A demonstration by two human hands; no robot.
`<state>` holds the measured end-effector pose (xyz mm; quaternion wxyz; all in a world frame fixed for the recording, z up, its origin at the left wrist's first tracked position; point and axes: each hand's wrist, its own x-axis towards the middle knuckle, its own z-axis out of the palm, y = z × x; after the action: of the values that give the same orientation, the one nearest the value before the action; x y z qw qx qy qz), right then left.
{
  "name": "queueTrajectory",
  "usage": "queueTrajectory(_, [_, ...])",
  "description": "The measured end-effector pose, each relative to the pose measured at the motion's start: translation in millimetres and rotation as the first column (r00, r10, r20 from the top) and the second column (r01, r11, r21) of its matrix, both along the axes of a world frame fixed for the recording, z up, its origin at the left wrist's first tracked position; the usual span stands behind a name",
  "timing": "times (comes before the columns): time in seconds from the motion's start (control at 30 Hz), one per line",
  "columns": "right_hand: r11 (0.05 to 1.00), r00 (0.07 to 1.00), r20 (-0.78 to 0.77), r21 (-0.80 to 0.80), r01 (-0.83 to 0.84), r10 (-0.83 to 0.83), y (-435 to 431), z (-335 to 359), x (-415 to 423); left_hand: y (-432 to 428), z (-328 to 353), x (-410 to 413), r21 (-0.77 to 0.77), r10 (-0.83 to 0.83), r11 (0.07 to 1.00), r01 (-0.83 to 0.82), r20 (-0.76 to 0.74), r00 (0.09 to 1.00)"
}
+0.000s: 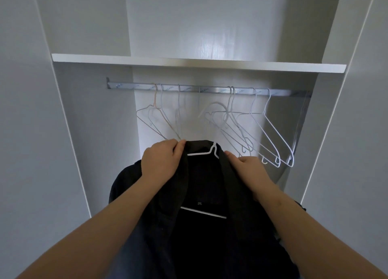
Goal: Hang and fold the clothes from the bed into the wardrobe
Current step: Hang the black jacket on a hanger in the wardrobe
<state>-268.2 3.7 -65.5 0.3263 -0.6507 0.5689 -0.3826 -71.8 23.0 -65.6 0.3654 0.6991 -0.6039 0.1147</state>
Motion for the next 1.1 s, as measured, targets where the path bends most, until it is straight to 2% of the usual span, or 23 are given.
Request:
queueTrajectory(0.1, [0.996,0.999,0.046,0.083,-0.012,0.008,-5,-1,13,-2,-4,20,0.013,-0.048,0.999,0.050,-0.138,0.989])
queueTrajectory(0.17, [0.986,0.989,0.143,0.159,-0.050,0.027,-7,0,27,0,-5,34,-0.005,-0.053,0.999,0.054,-0.285,0.957])
queueTrajectory(0.3, [0.918,0.931,0.359,0.348,-0.190,0.057,-12,6,67,-1,-2,64,0.014,-0.056,0.997,0.074,-0.532,0.845])
queueTrajectory(0.43, [0.813,0.852,0.506,0.438,-0.385,0.131,-22,14,116,-11,2,99,0.022,-0.026,0.998,0.059,-0.707,0.707])
queueTrajectory(0.53, [0.762,0.800,0.571,0.431,-0.484,0.185,-33,24,157,-24,11,132,-0.002,-0.019,1.000,0.026,-0.743,0.669])
queueTrajectory(0.67, [0.747,0.766,0.614,0.415,-0.519,0.191,-59,39,222,-53,26,187,-0.035,-0.006,0.999,-0.031,-0.750,0.662])
queueTrajectory(0.8, [0.790,0.762,0.624,0.373,-0.487,0.174,-96,54,278,-87,37,232,-0.038,0.012,0.997,-0.066,-0.775,0.632])
queueTrajectory(1.1, [0.854,0.725,0.673,0.284,-0.437,0.147,-183,82,374,-149,39,299,-0.080,-0.070,0.997,0.003,-0.852,0.518])
